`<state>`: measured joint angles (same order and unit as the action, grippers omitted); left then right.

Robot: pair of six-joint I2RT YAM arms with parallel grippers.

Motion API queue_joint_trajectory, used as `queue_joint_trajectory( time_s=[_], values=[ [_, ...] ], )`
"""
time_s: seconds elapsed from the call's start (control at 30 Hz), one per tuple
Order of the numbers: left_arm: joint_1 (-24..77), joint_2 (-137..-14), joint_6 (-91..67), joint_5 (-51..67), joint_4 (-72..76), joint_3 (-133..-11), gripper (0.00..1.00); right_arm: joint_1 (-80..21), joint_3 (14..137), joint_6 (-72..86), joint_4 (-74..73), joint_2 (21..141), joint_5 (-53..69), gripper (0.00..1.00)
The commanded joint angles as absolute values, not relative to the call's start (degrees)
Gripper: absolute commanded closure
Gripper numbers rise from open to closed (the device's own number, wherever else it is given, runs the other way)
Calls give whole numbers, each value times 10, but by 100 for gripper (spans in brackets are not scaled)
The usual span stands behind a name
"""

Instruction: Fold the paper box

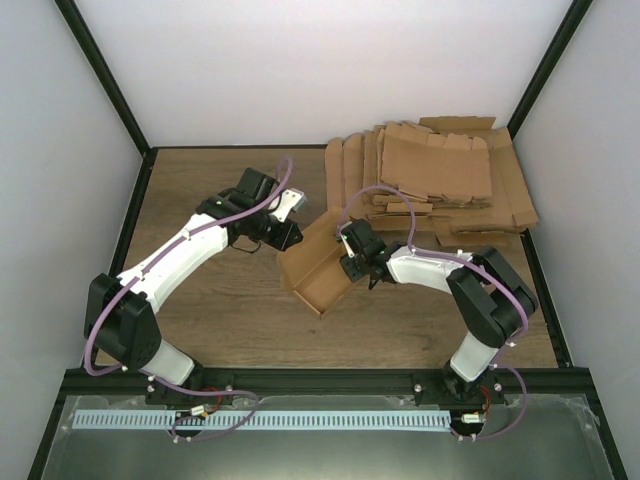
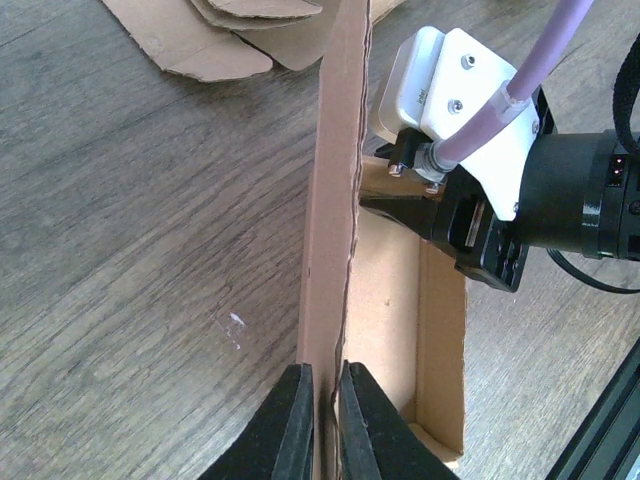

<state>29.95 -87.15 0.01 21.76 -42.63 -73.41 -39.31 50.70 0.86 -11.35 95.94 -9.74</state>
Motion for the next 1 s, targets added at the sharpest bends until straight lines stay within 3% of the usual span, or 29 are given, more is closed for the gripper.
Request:
queue_joint_trajectory(
  time_s=[0.0, 0.37, 0.43, 0.53, 0.63, 0.83, 0.97],
  values=[
    [303, -868, 4, 227, -428, -742, 89, -396, 522, 4, -115, 957, -90, 64],
    [303, -864, 2, 224, -424, -746, 83, -396, 526, 10, -123, 971, -110, 78],
    [303, -858, -4, 215, -420, -748, 74, -396, 526, 14, -123, 971, -124, 84],
    [303, -840, -15, 198, -403, -747, 48, -396, 522, 23, -119, 968, -132, 88],
    [303, -813, -26, 178, -385, -746, 28, -396, 517, 42, -109, 957, -134, 91],
    [299, -736, -56, 120, -330, -726, 1, -396, 518, 127, -105, 943, -172, 99],
    [286, -695, -86, 83, -304, -704, 0, -395, 540, 209, -148, 946, -199, 99]
  ],
)
